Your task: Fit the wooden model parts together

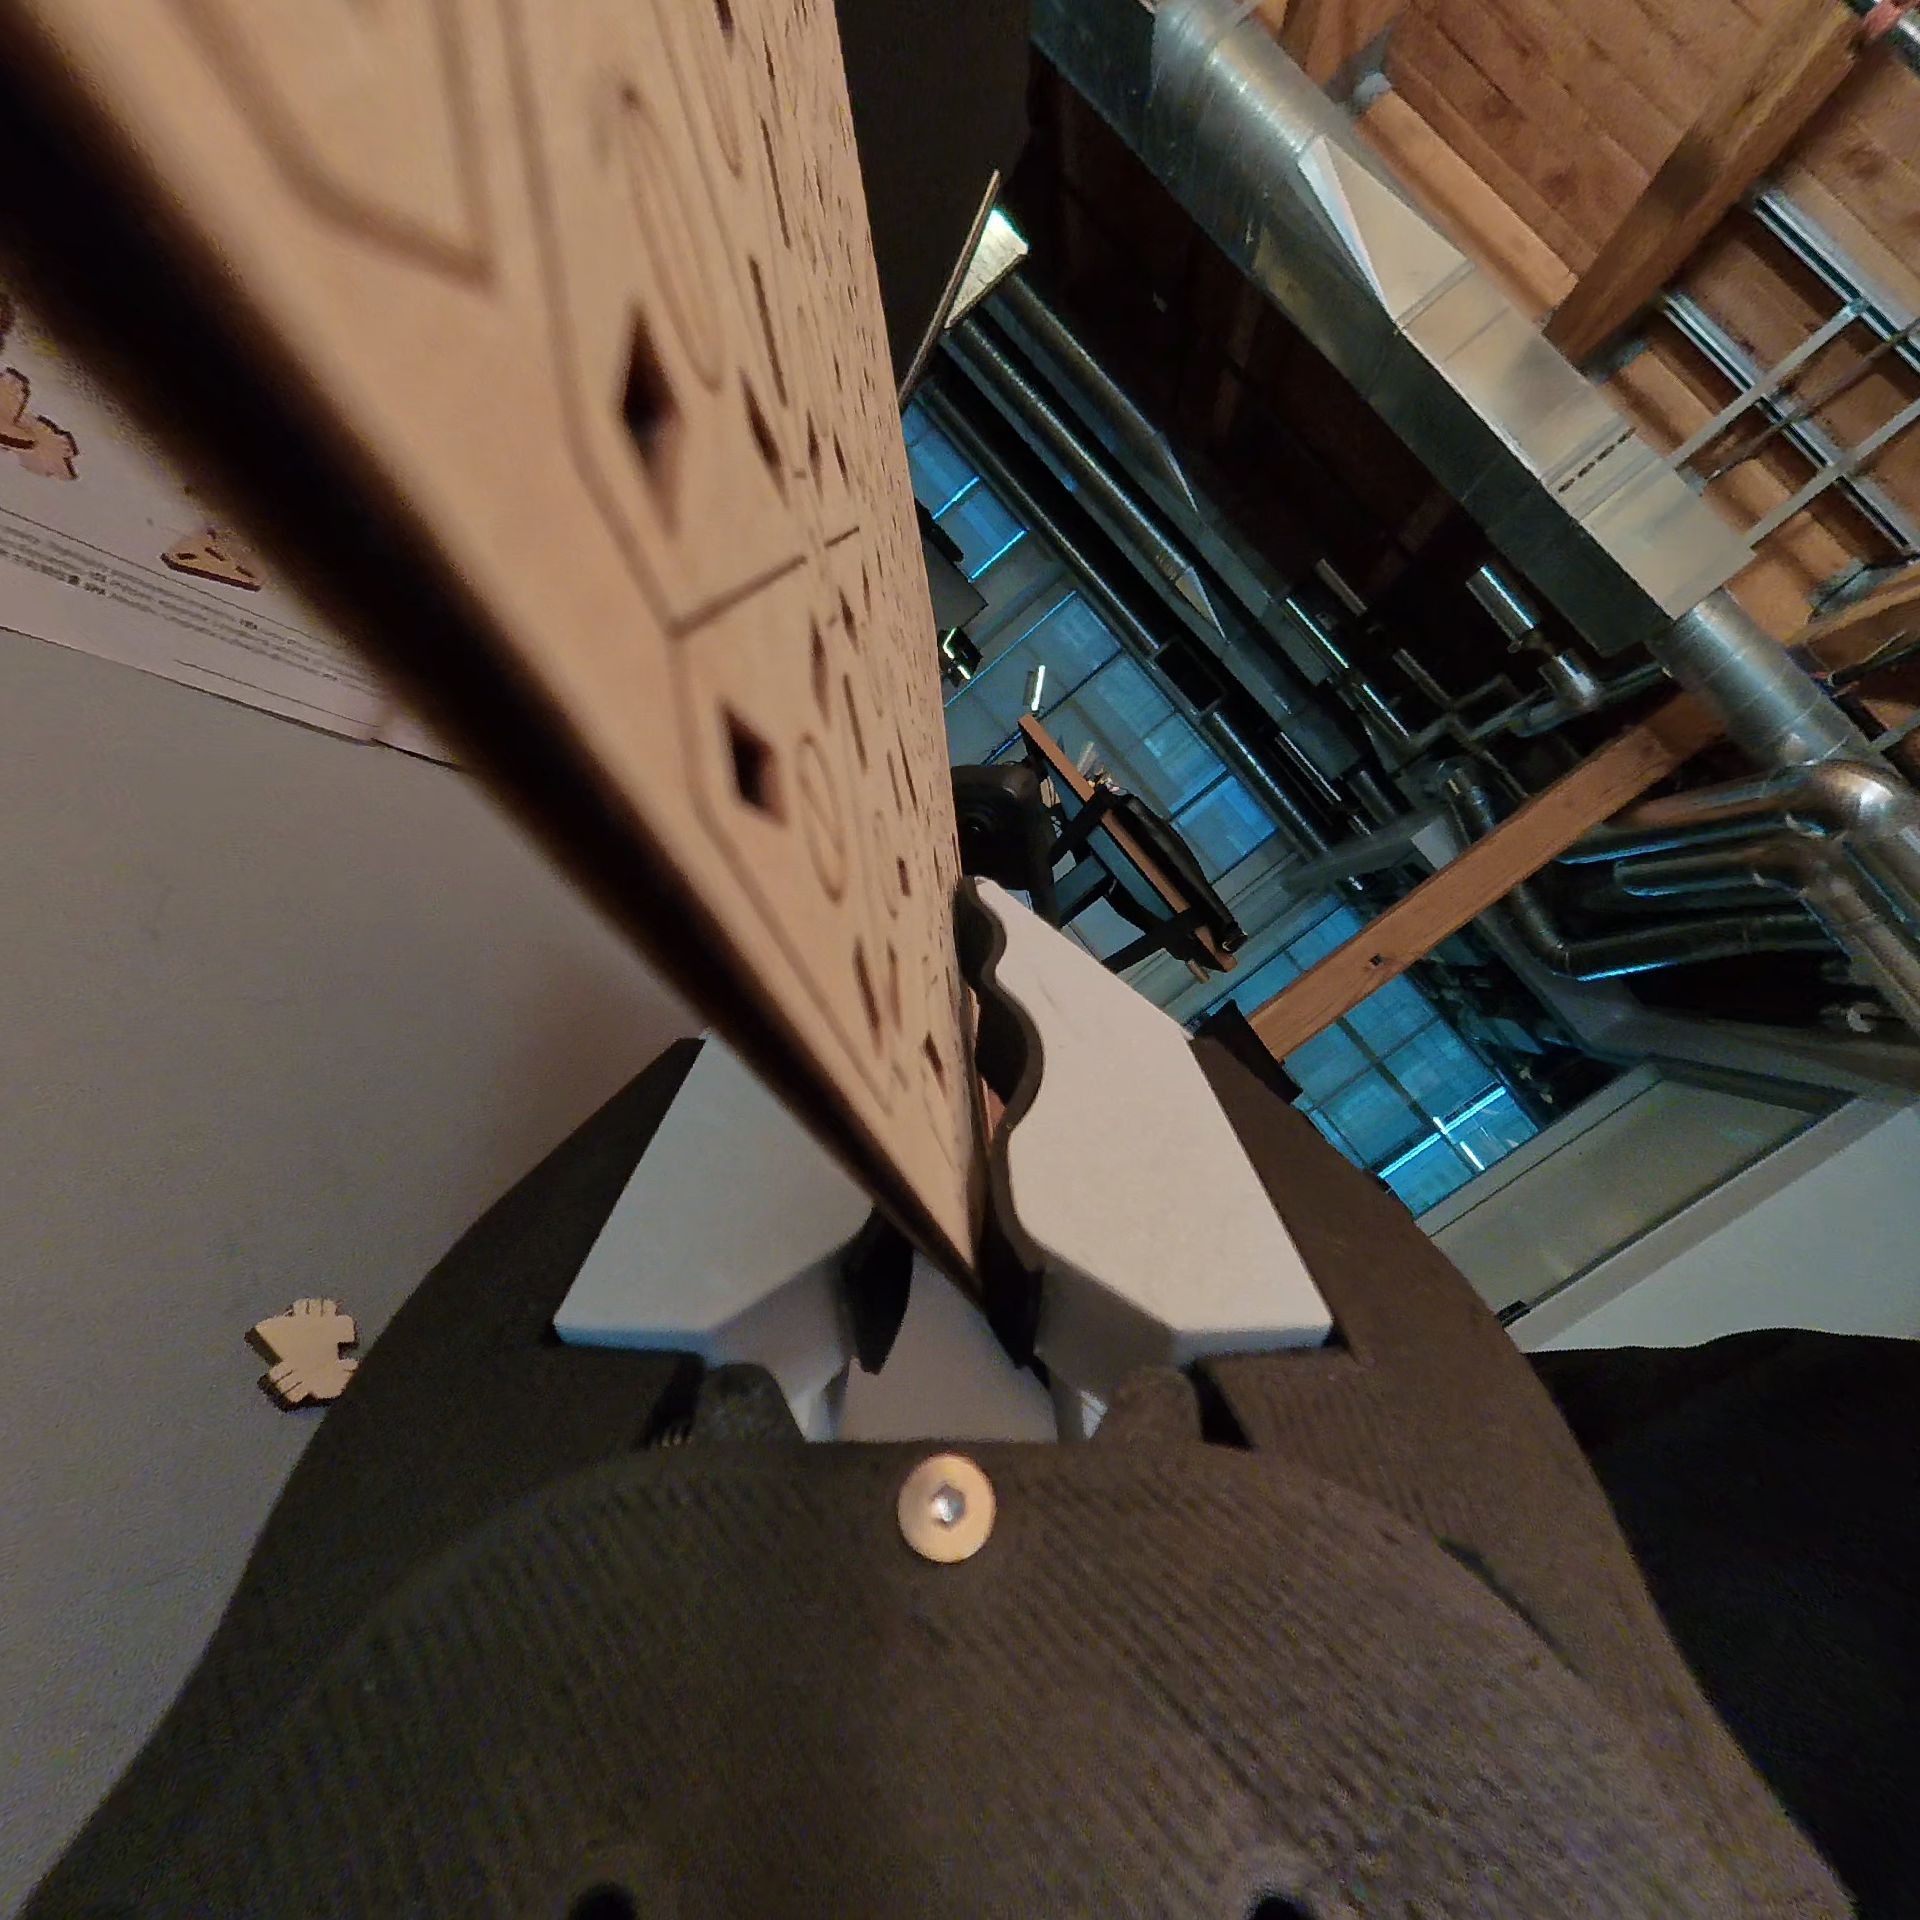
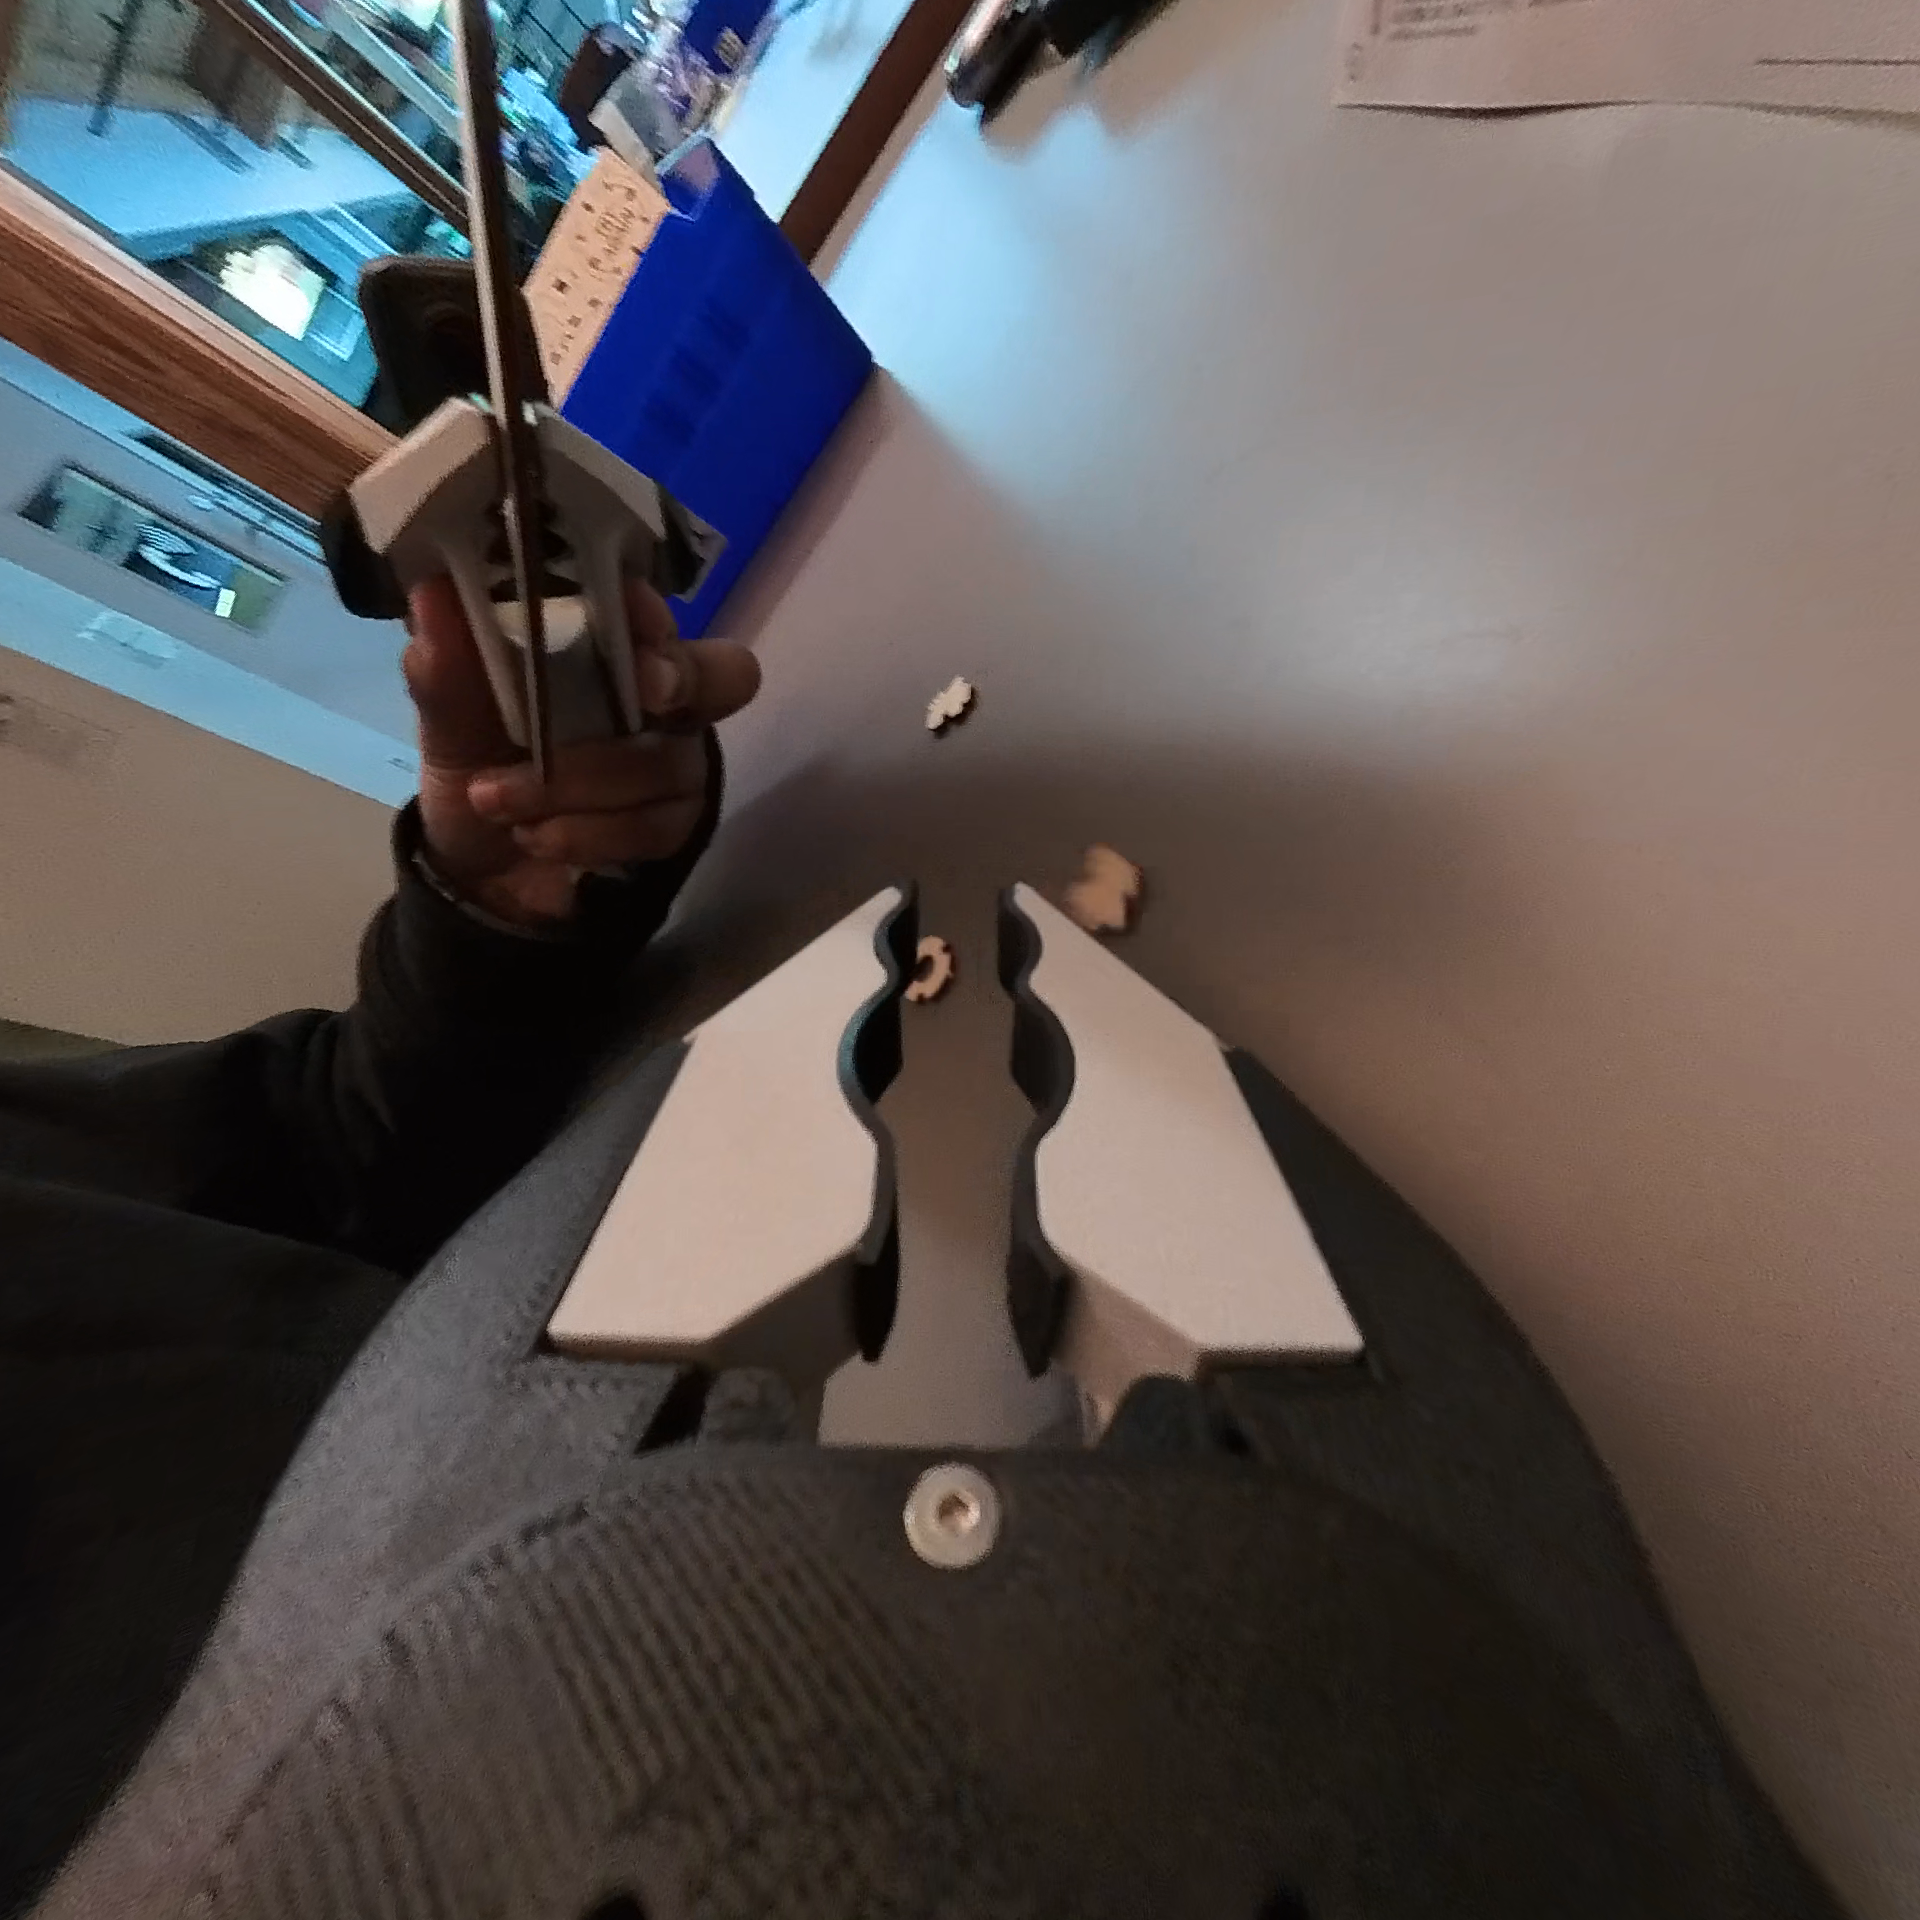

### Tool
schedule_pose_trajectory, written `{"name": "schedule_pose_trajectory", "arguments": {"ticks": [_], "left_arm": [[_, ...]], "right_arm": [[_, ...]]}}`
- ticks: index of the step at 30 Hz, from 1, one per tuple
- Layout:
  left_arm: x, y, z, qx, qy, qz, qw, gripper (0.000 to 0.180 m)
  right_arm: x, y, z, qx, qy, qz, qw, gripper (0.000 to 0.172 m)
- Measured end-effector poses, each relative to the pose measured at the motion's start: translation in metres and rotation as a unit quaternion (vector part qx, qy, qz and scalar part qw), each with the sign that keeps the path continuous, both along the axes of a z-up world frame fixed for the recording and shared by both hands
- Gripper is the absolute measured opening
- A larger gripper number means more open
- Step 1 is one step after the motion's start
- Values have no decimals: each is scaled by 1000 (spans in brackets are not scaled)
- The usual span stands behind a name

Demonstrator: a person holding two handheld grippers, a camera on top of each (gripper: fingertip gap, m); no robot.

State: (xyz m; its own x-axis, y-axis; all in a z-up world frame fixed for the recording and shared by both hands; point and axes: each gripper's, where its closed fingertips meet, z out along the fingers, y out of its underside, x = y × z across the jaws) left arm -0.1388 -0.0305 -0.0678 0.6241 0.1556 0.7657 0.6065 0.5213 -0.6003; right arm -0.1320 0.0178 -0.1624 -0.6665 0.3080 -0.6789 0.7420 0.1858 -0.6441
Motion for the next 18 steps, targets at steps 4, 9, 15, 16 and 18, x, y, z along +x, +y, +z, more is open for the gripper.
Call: {"name": "schedule_pose_trajectory", "arguments": {"ticks": [4, 9, 15, 16, 18], "left_arm": [[1, 2, 0, -2, 3, -5, 1000, 0], [6, 10, 2, -6, 12, -23, 1000, 0], [16, 27, -4, -35, 18, -59, 997, 0], [18, 31, -6, -42, 19, -69, 997, 0], [23, 38, -9, -61, 27, -83, 994, 2]], "right_arm": [[-10, 5, 4, 10, 32, -24, 999, 26], [-14, 8, 77, -187, 86, -53, 977, 35], [3, -9, 86, -248, 53, -19, 967, 29], [6, -12, 86, -254, 51, -15, 966, 20], [10, -14, 92, -284, 40, -12, 958, 9]]}}
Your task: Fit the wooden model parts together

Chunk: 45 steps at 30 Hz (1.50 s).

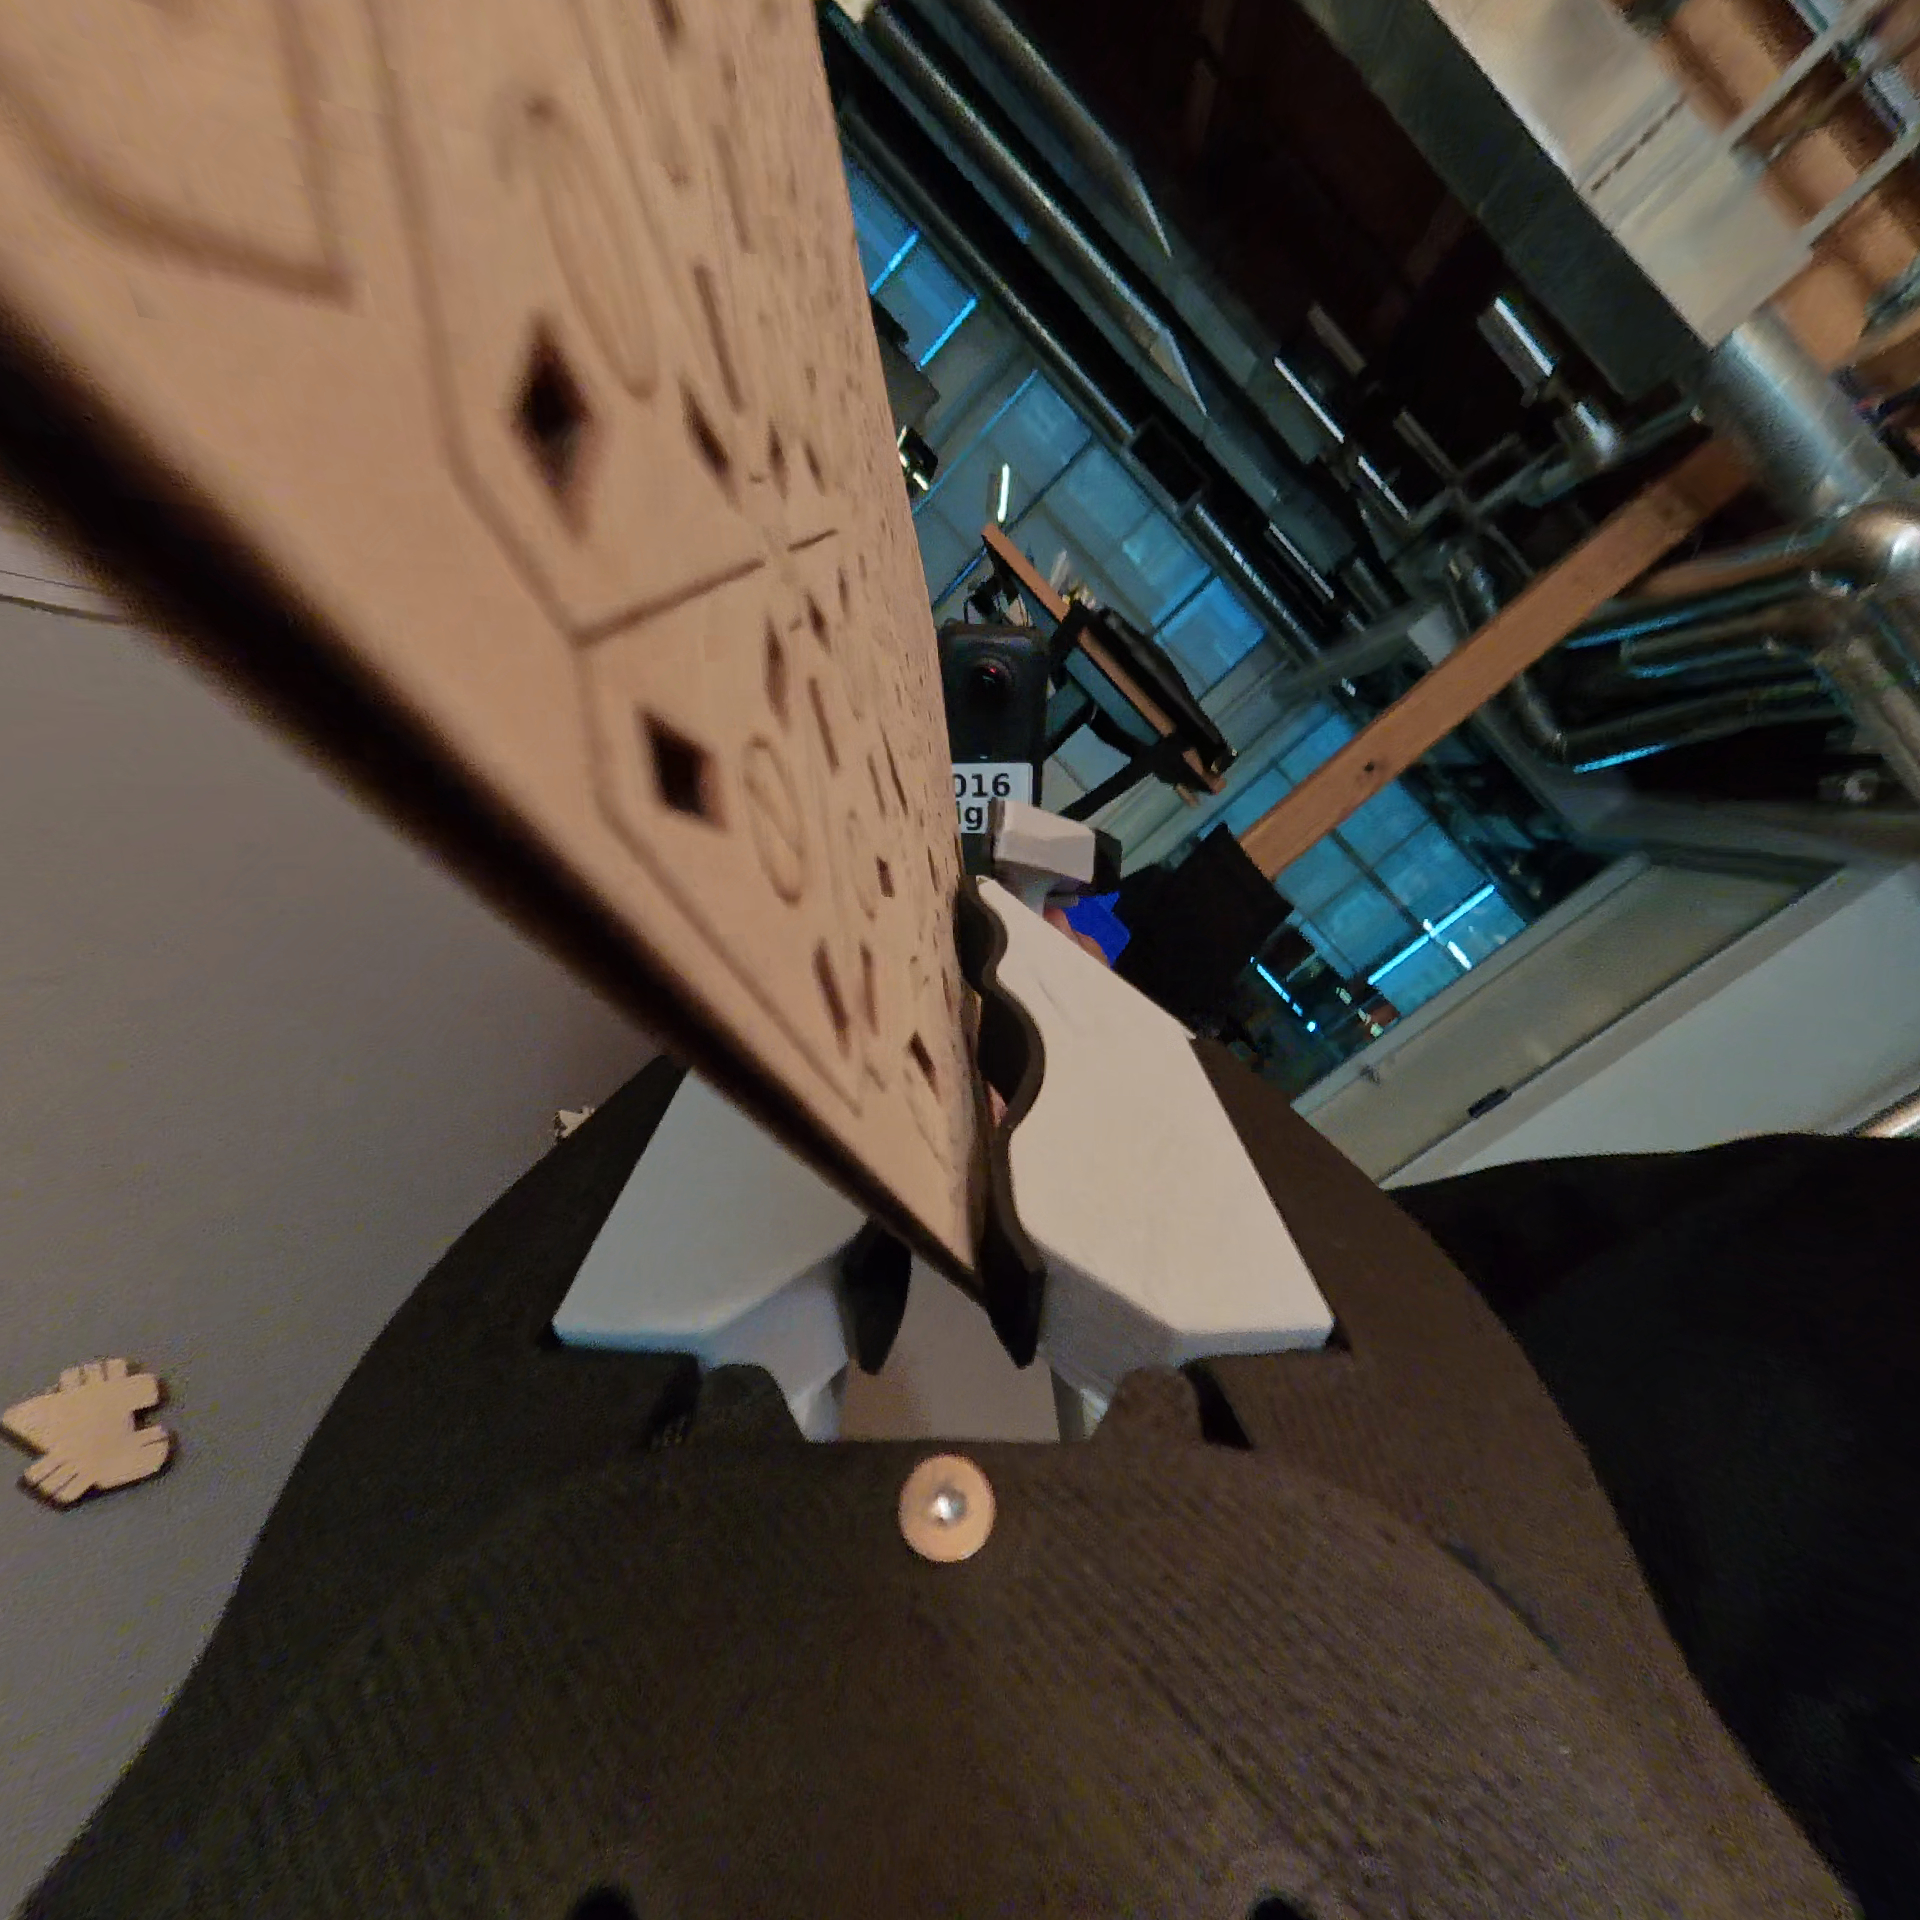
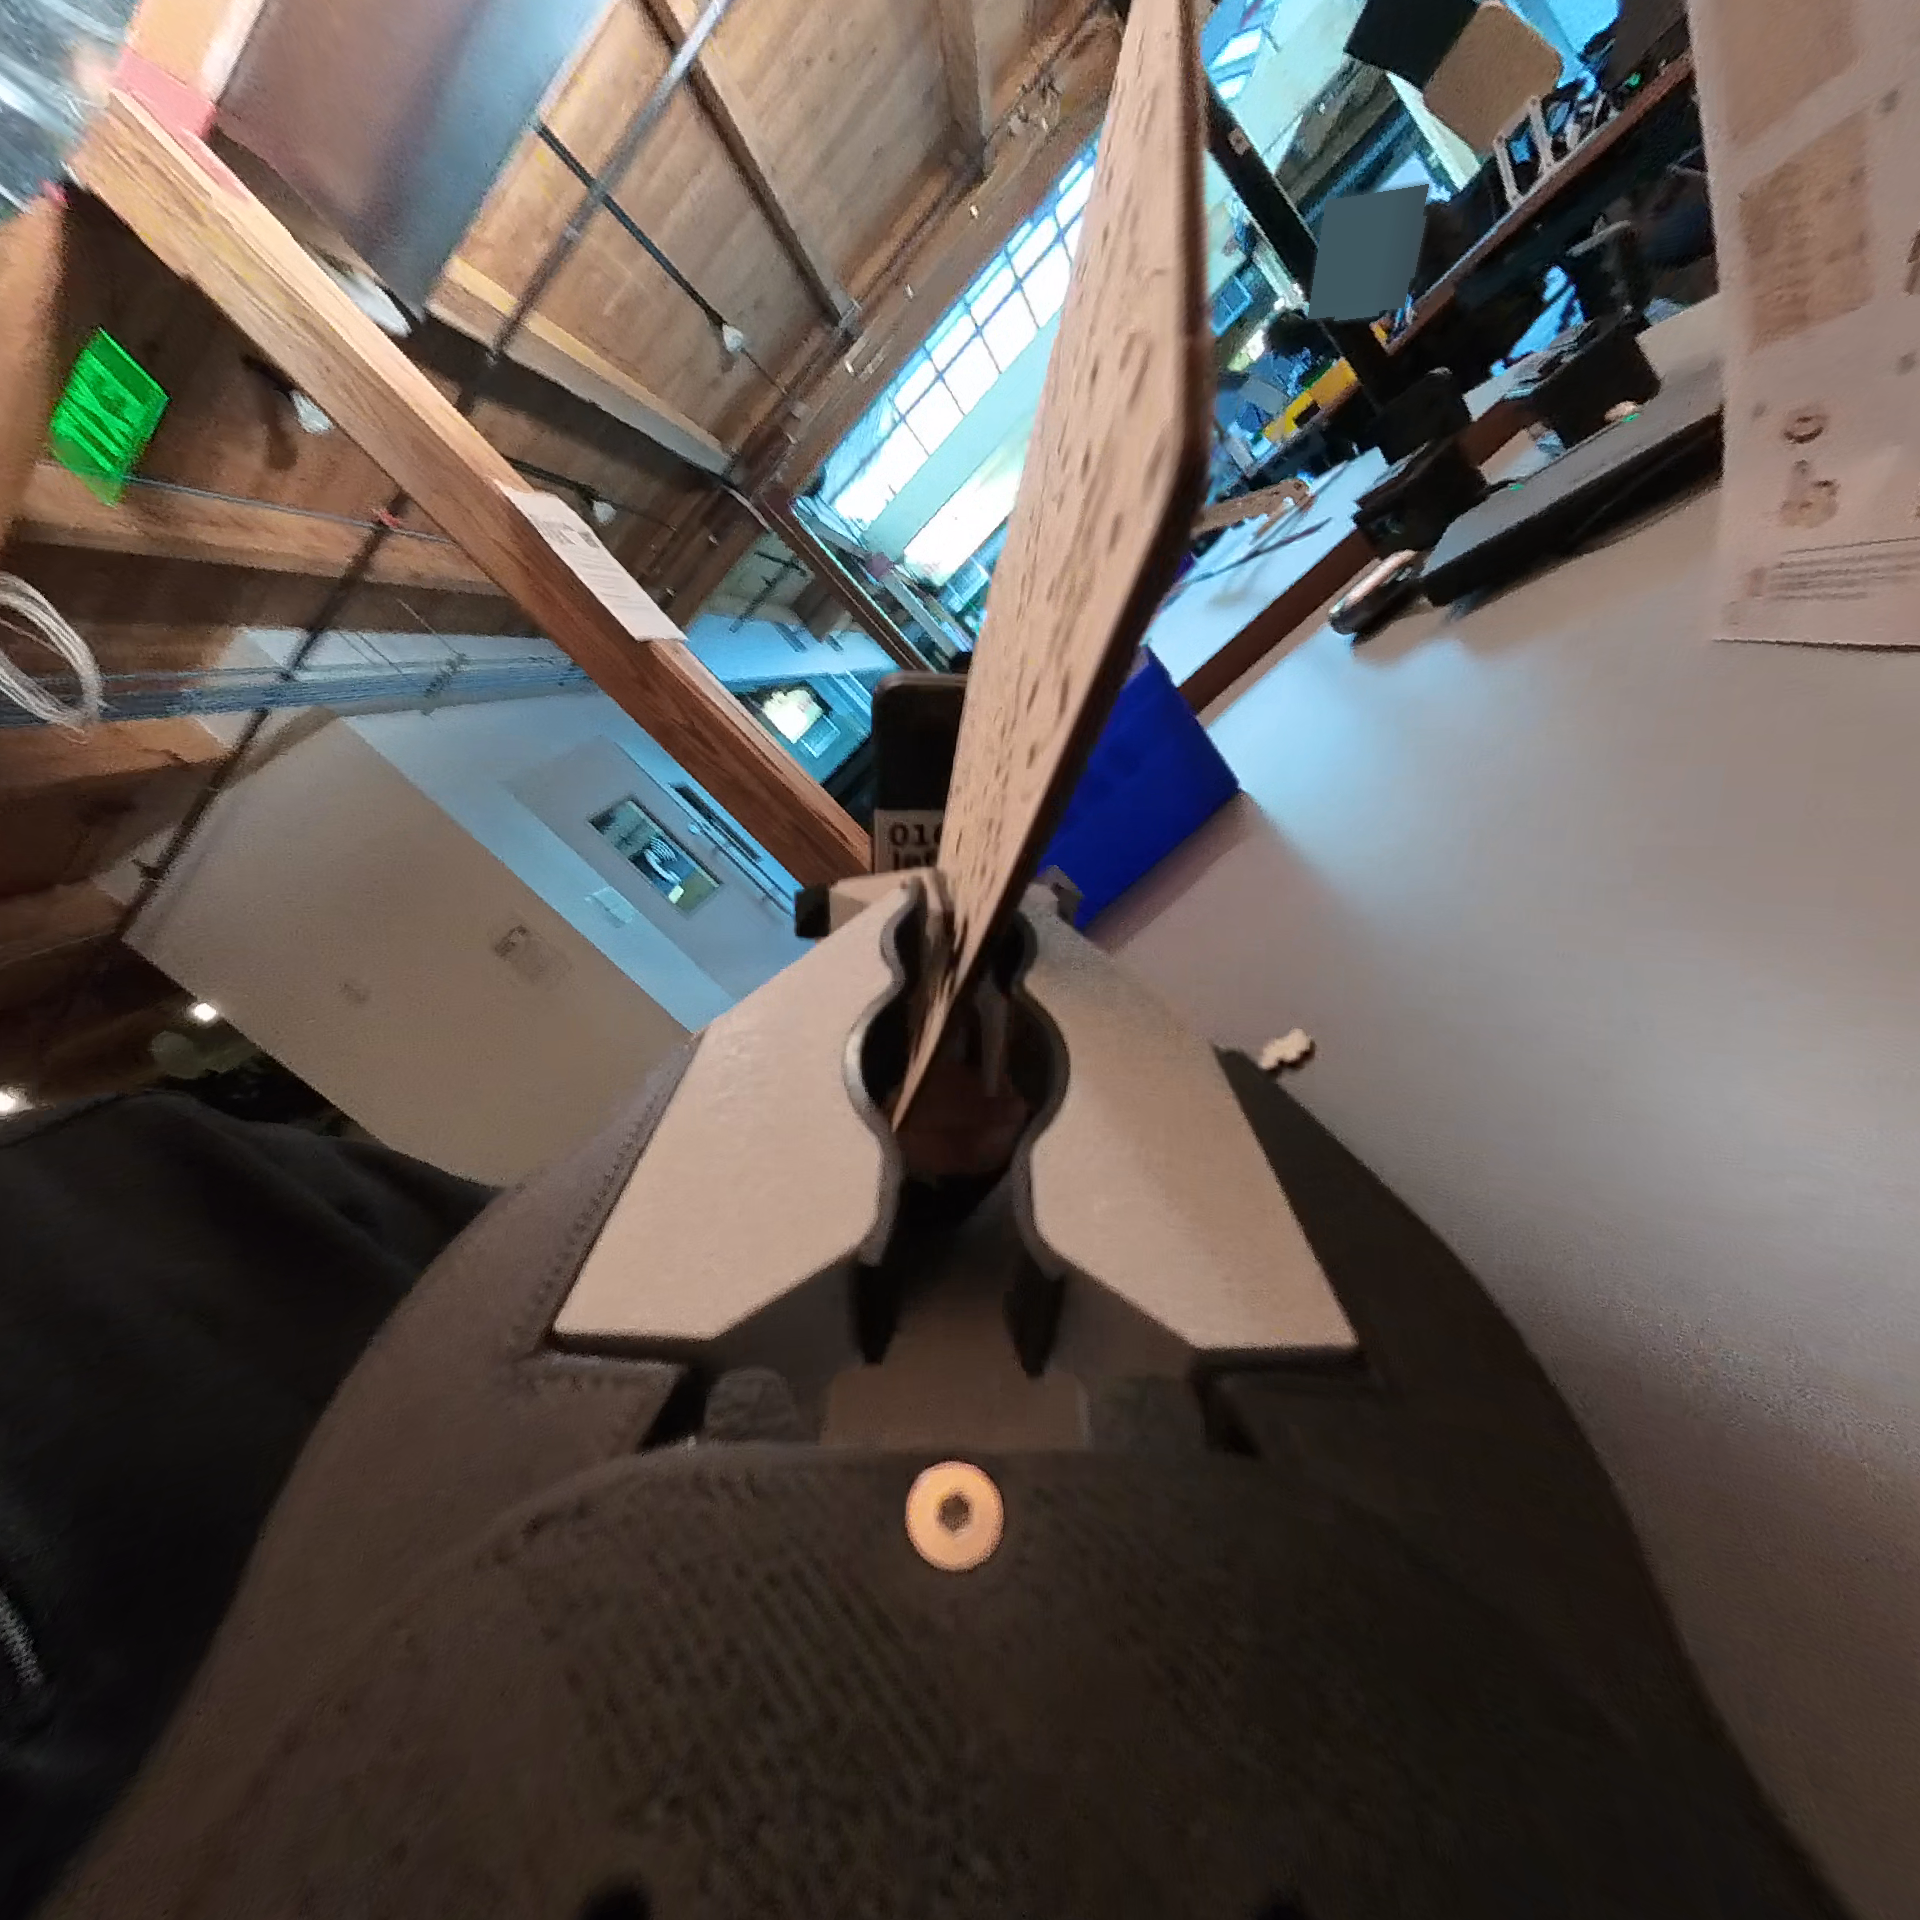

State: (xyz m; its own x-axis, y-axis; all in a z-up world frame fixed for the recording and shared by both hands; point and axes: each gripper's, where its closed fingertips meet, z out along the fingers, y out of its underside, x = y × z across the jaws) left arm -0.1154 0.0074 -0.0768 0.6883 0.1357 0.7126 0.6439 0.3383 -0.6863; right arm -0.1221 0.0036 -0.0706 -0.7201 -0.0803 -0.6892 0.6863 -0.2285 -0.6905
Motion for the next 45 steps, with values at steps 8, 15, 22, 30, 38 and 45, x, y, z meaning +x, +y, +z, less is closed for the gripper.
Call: {"name": "schedule_pose_trajectory", "arguments": {"ticks": [8, 15, 22, 30, 38, 45], "left_arm": [[-6, -14, 12, 45, 10, 35, 998, 9], [-3, -11, 12, 54, 2, 18, 998, 6], [-3, -7, 7, 18, 11, 23, 1000, 0], [-1, 1, 6, -42, 63, 59, 995, 0], [-3, -2, 7, -34, 58, 65, 996, 0], [-2, 0, 7, -38, 61, 67, 995, 0]], "right_arm": [[1, 2, 0, -5, -9, 6, 1000, 3], [7, -3, 0, 6, 4, 21, 1000, 2], [2, 0, 2, 12, 21, -10, 1000, 8], [0, 1, -5, 16, -5, 6, 1000, 12], [-1, 6, -3, 20, 6, 3, 1000, 9], [3, 4, -7, 34, 11, 13, 999, 4]]}}
